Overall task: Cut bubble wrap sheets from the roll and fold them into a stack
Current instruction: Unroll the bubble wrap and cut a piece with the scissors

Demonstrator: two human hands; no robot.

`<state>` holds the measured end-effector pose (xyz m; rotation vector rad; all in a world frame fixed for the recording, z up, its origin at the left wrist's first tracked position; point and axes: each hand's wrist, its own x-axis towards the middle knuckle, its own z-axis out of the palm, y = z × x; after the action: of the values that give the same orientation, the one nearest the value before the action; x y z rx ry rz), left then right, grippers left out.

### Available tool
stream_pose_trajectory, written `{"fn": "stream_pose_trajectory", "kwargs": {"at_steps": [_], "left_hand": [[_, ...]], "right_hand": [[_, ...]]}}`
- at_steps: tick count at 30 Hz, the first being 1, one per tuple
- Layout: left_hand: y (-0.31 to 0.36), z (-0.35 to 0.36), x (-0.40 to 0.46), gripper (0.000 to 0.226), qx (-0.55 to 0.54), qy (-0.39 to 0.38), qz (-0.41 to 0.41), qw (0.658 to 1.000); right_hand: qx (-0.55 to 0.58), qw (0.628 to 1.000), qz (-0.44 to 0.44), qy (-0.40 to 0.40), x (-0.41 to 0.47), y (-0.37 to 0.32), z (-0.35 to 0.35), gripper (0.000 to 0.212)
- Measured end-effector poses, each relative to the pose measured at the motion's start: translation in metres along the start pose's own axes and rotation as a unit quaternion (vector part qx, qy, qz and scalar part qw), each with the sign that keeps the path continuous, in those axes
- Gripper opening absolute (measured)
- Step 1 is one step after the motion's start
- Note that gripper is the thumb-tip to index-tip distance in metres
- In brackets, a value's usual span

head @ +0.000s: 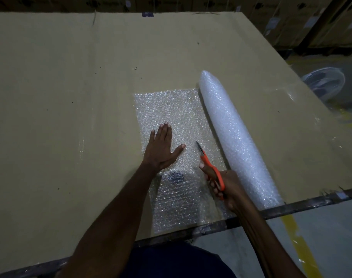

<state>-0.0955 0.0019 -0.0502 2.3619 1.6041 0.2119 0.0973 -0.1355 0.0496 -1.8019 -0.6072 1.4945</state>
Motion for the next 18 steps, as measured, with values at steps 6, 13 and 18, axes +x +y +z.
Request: {"fn": "stream_pose_trajectory", "kwargs": {"at_steps": [6, 13, 18], "left_hand": [[0.001, 0.000, 0.000, 0.096, -0.001, -0.003, 0.000, 1.000], [0.000, -0.001, -0.002, 0.096, -0.002, -0.003, -0.002, 1.000], [0.001, -0.001, -0.002, 0.097, -0.005, -0.006, -0.001, 1.000]], "right_hand": [[0.003, 1.000, -0.003, -0.015, 0.005, -0.011, 0.006, 0.044], [0.006, 1.000, -0.002, -0.007, 0.008, -0.006, 0.006, 0.042], [-0.001, 1.000, -0.010, -0.004, 0.012, -0.017, 0.010, 0.044]]}}
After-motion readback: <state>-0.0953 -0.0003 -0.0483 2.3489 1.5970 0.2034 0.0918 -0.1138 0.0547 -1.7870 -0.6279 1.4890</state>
